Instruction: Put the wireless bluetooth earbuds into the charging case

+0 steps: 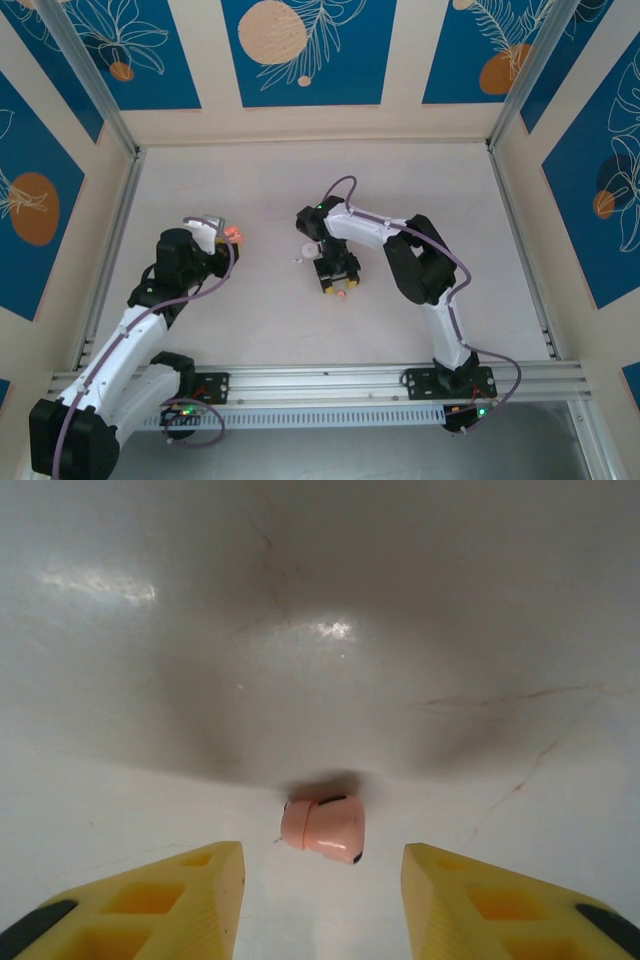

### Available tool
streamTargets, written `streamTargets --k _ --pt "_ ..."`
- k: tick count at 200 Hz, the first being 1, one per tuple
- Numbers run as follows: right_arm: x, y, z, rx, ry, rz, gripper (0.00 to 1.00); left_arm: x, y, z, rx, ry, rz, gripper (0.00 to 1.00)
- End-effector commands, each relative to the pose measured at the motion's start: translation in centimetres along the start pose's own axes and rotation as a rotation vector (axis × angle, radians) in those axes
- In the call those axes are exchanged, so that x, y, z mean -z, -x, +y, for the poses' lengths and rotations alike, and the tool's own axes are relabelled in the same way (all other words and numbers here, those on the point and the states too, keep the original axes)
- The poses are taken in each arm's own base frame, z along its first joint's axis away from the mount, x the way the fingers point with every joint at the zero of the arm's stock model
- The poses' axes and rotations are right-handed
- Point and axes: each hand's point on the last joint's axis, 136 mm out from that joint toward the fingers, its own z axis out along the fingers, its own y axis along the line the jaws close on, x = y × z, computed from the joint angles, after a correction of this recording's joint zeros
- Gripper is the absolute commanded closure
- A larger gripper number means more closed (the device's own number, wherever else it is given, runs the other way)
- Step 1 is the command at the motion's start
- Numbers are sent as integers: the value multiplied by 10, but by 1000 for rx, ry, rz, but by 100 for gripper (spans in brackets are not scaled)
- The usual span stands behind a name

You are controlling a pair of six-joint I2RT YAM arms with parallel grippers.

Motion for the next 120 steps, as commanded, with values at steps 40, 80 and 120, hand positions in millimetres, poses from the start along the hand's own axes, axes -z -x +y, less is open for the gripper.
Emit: streamTargets --k 40,80,120 --pt "-13 0 6 31 -19 26 60 4 7 0 0 -3 -23 87" --pt "-20 0 5 35 -35 36 62 6 8 0 -1 -1 -22 87" --pt "-24 -4 0 31 -61 51 63 6 7 0 1 -1 -19 87"
